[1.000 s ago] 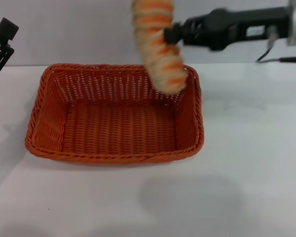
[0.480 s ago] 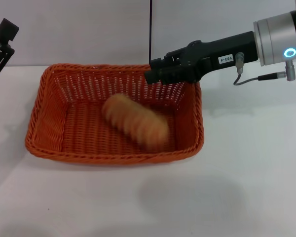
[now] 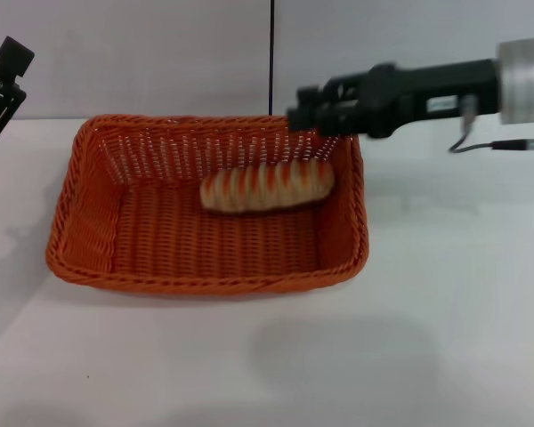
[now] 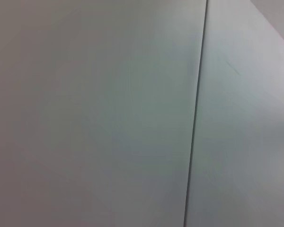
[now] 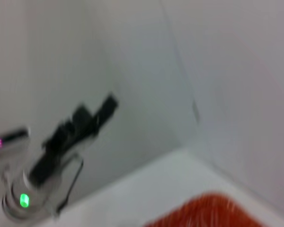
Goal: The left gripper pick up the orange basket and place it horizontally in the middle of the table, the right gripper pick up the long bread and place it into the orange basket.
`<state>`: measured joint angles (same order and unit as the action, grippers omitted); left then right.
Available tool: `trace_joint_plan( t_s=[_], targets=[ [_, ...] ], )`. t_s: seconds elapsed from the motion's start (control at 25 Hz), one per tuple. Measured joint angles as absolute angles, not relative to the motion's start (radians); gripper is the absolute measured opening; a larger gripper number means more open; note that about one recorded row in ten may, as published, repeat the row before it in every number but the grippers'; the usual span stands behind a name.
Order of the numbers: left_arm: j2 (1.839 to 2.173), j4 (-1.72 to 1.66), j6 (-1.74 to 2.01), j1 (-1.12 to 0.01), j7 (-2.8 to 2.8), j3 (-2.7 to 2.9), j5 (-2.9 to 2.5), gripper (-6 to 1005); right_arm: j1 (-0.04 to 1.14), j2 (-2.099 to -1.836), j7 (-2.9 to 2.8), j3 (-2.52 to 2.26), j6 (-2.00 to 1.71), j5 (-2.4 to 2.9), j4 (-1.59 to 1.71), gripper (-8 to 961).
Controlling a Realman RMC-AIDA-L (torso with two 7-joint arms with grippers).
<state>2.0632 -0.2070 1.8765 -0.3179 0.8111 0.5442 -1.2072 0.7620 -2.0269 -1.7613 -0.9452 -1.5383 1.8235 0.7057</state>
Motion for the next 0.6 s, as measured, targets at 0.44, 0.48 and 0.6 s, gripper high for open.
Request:
trace_joint_plan(
  t_s=[0.44, 0.48, 0.6],
  targets=[
    [2.063, -0.192, 1.876, -0.315, 0.809, 0.466, -1.206, 797, 0.504, -2.036, -1.401, -0.753, -1.558, 1.434, 0.649, 470],
    [2.063, -0.188, 1.874, -0.314, 0.807, 0.447, -1.206, 797, 0.486, -2.037, -1.355, -0.731, -1.559, 1.396, 0.623, 470],
    [2.063, -0.179, 1.867, -0.306, 0.802, 0.389, -1.206, 797, 0.428, -2.040, -1.139, -0.636, -1.565, 1.247, 0.497, 470]
  ],
)
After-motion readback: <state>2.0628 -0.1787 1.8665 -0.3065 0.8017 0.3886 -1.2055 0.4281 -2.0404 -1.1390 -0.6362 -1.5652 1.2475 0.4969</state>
